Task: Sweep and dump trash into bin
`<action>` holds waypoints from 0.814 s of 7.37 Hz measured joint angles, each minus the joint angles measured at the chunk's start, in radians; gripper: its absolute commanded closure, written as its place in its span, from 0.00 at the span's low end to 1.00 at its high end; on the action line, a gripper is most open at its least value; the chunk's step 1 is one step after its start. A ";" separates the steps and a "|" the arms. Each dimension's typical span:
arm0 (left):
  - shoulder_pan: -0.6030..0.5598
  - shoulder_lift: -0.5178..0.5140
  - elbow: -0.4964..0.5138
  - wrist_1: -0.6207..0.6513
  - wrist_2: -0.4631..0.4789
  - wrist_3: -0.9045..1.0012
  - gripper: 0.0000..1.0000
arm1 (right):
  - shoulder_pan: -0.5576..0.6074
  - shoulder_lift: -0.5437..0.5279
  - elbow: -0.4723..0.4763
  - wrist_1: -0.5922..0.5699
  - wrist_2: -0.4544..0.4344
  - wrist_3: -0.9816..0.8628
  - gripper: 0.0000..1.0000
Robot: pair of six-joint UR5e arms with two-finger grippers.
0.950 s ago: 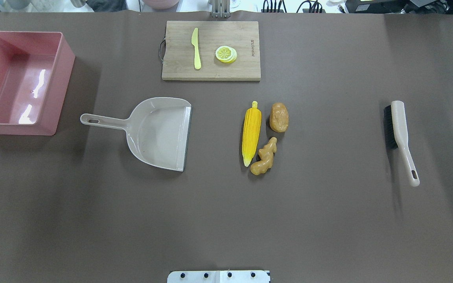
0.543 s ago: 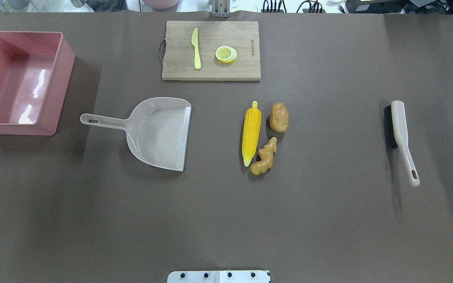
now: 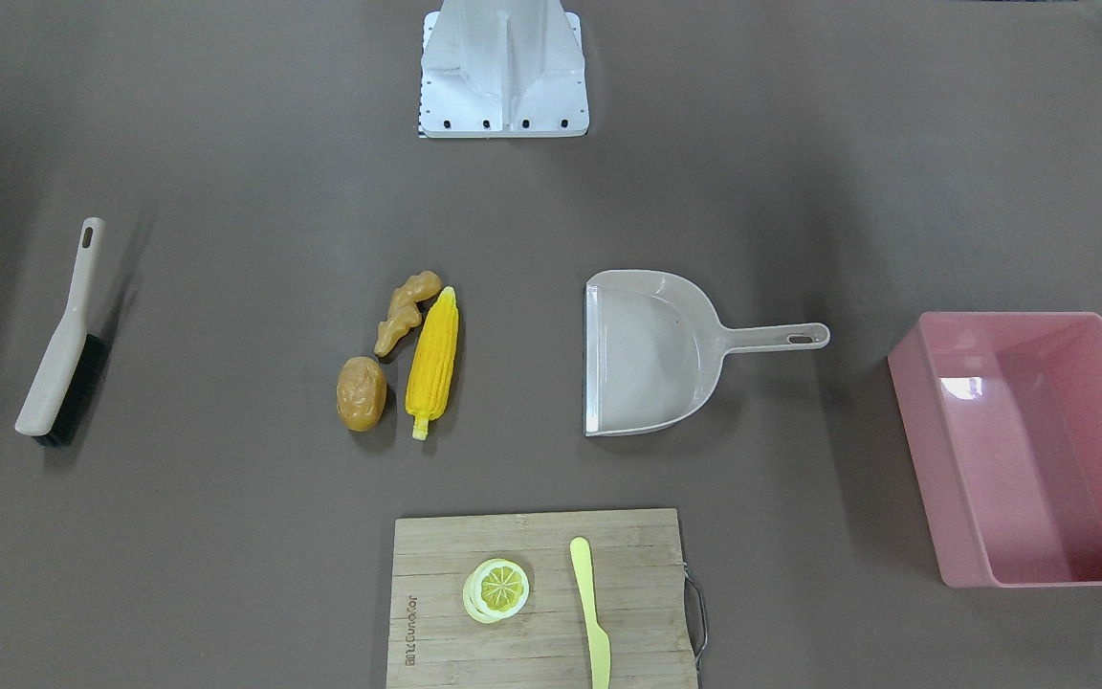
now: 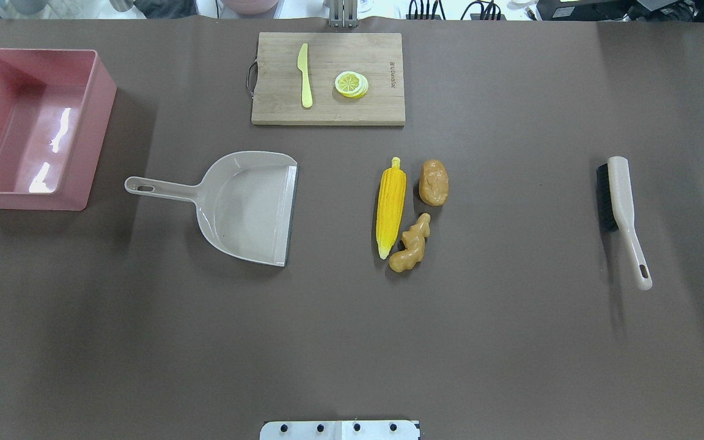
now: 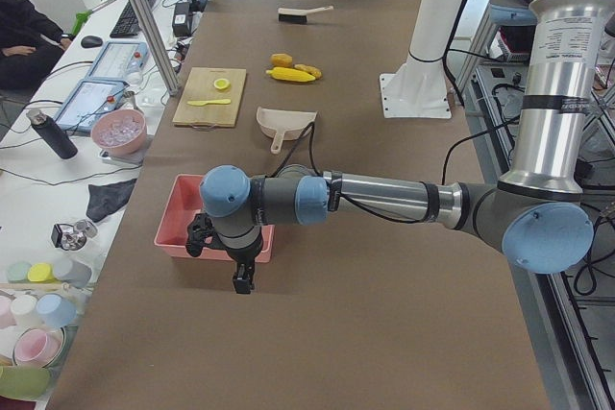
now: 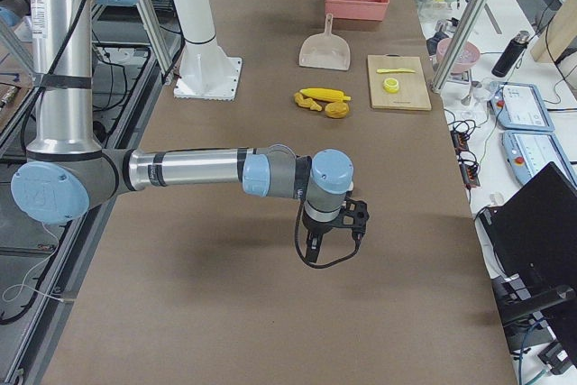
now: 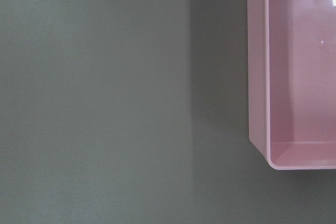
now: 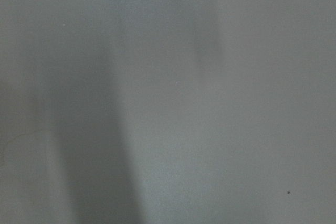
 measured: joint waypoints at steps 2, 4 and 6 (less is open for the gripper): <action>0.000 -0.011 0.000 0.000 0.001 0.000 0.02 | 0.000 0.003 0.000 0.000 0.001 0.000 0.00; 0.010 -0.053 -0.010 -0.001 0.000 0.001 0.02 | 0.000 0.004 0.000 -0.001 0.003 0.001 0.00; 0.094 -0.082 -0.083 -0.030 -0.001 0.005 0.02 | 0.000 0.005 0.000 -0.001 0.003 0.001 0.00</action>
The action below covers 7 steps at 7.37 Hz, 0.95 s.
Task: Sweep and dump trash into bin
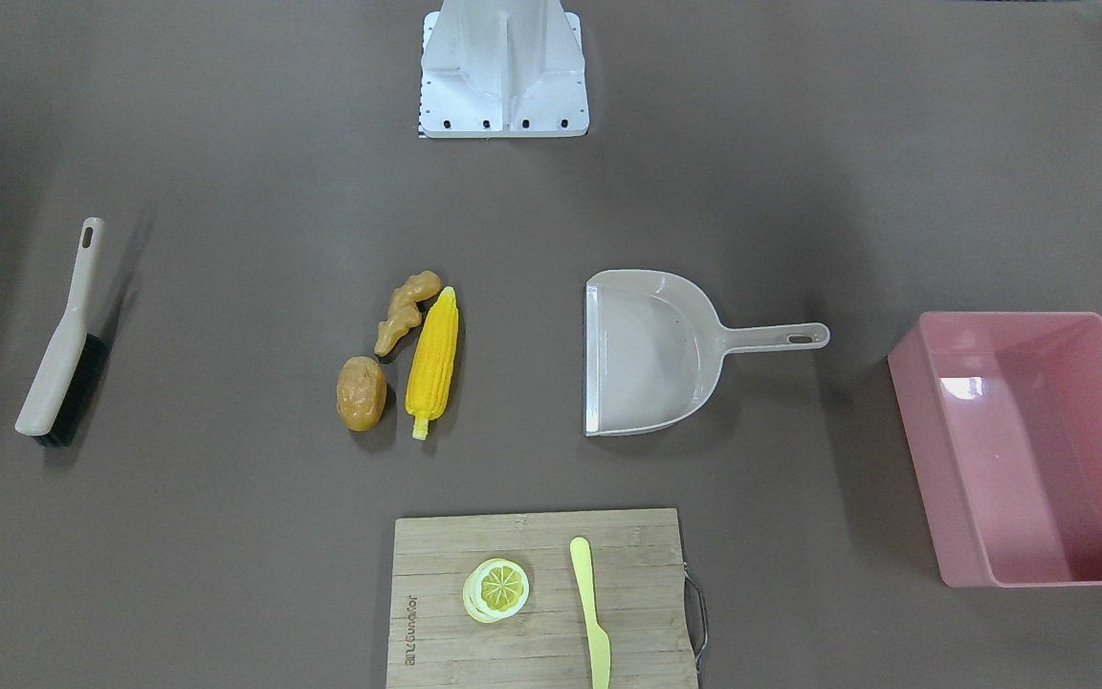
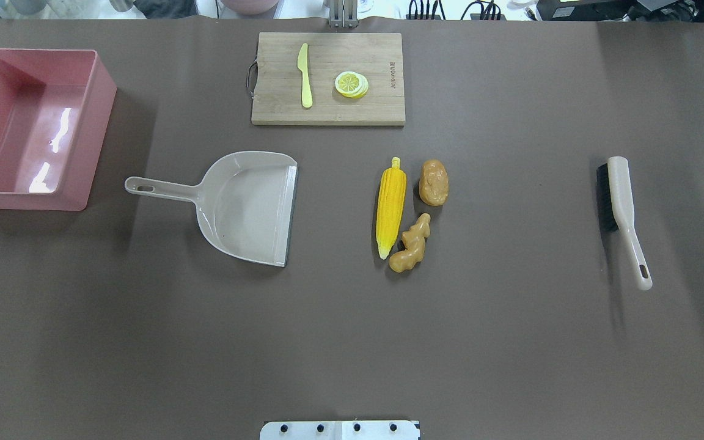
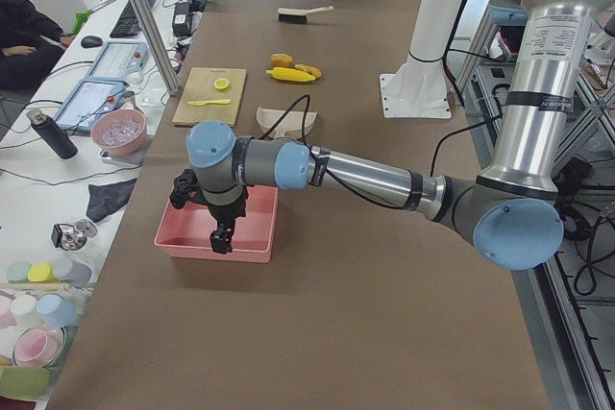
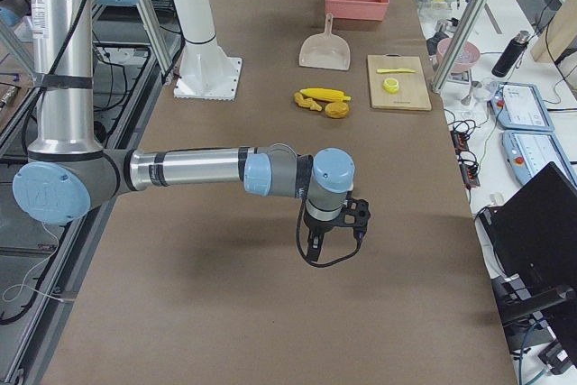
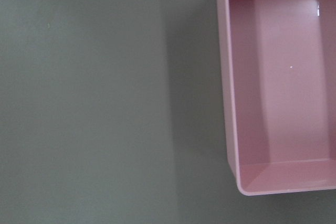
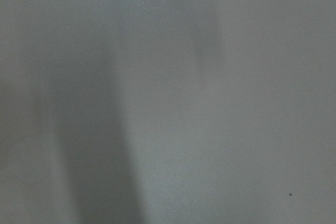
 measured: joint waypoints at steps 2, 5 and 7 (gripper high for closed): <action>0.103 -0.015 -0.052 -0.154 0.026 0.011 0.02 | 0.000 0.000 0.000 0.000 0.000 -0.001 0.00; 0.177 -0.031 -0.073 -0.278 0.031 0.039 0.02 | 0.000 0.000 0.000 0.000 0.001 0.000 0.00; 0.227 -0.074 -0.075 -0.293 0.000 0.040 0.02 | 0.000 -0.002 0.000 0.000 0.006 0.000 0.00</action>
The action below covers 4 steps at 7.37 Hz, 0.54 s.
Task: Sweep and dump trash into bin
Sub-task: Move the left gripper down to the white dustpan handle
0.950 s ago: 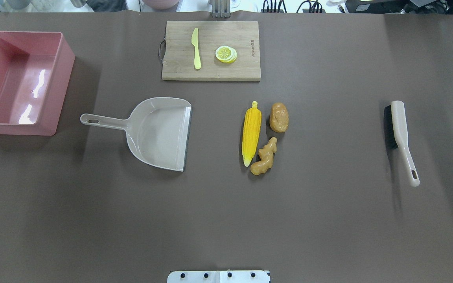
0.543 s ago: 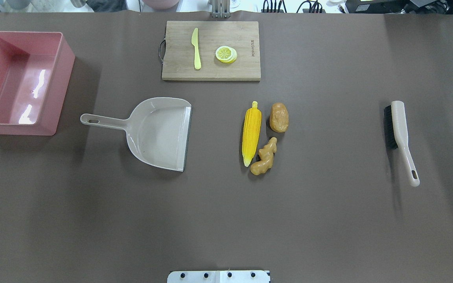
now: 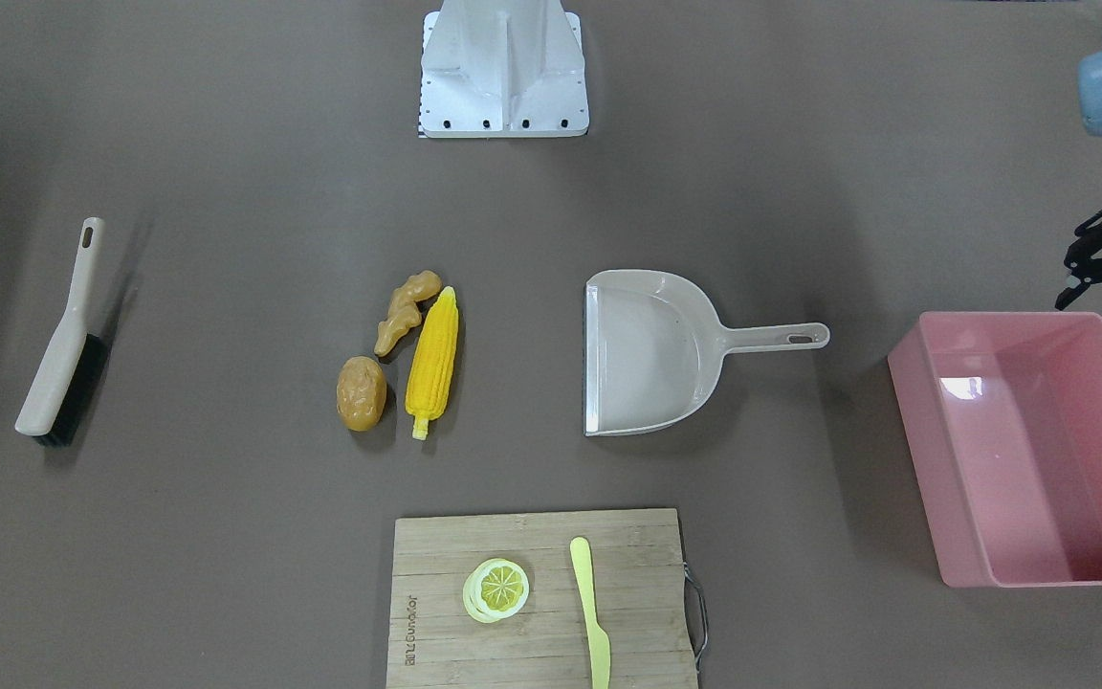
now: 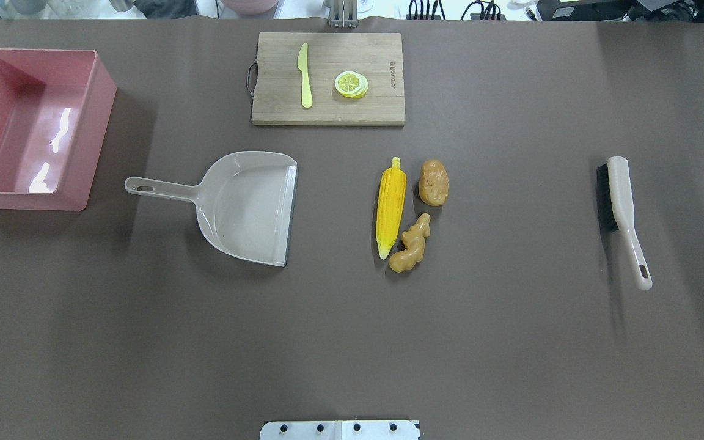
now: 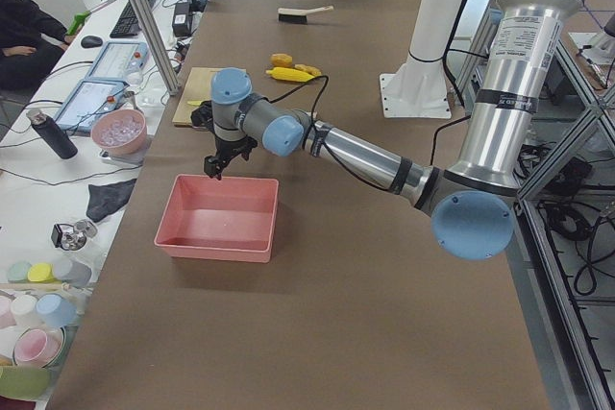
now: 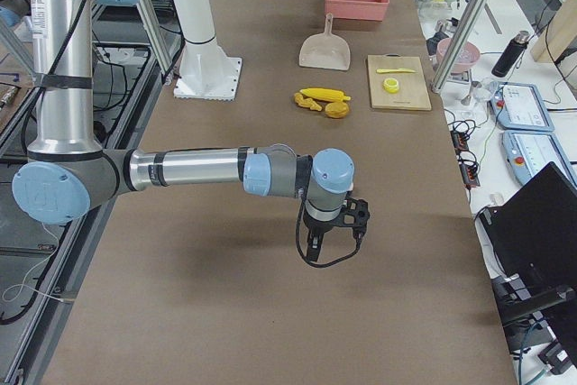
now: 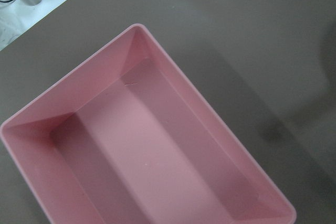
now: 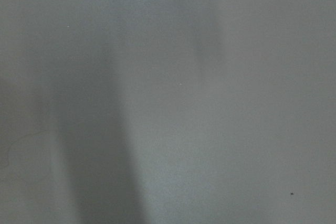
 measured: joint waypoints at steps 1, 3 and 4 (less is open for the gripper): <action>0.039 -0.038 -0.016 0.004 0.016 -0.001 0.02 | 0.000 0.000 0.000 0.000 0.004 0.001 0.00; 0.133 -0.084 -0.031 0.001 0.073 0.002 0.18 | 0.000 0.000 0.000 0.000 0.006 0.001 0.00; 0.191 -0.095 -0.035 -0.004 0.084 -0.025 0.07 | 0.000 0.001 -0.001 -0.001 0.006 0.001 0.00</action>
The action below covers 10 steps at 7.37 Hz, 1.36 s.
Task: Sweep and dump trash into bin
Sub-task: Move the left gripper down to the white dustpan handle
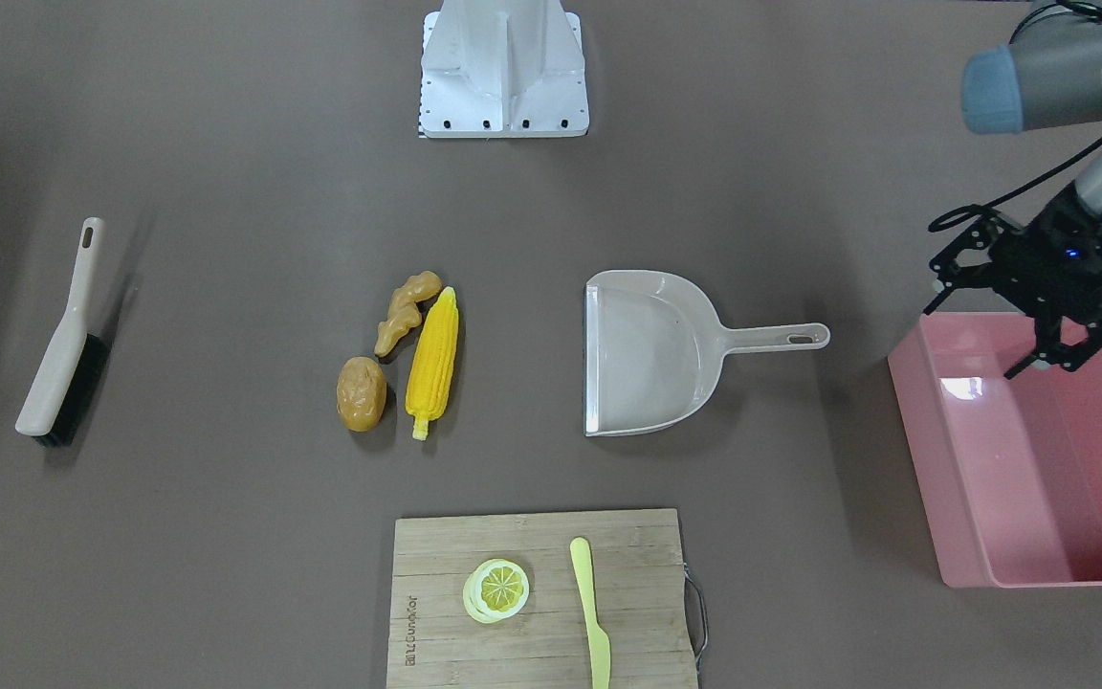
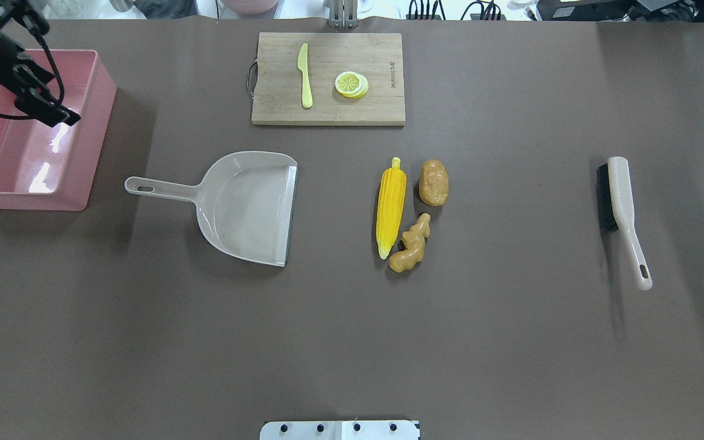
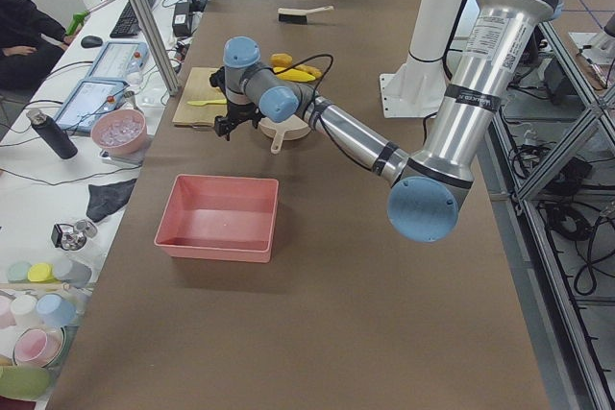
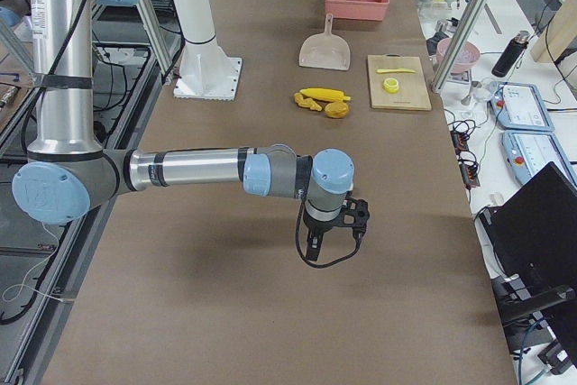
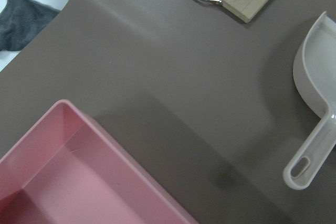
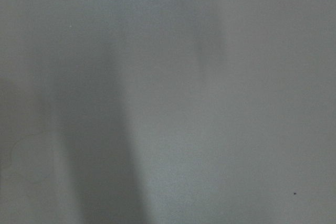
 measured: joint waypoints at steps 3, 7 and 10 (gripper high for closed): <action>0.104 -0.024 -0.012 -0.023 0.008 -0.109 0.02 | 0.000 0.000 0.000 0.000 0.000 0.000 0.00; 0.142 -0.032 -0.013 -0.024 0.007 -0.023 0.01 | 0.000 0.000 0.001 0.001 0.000 0.000 0.00; 0.209 -0.026 -0.018 -0.017 0.041 0.047 0.02 | 0.000 0.002 0.001 0.001 0.000 0.000 0.00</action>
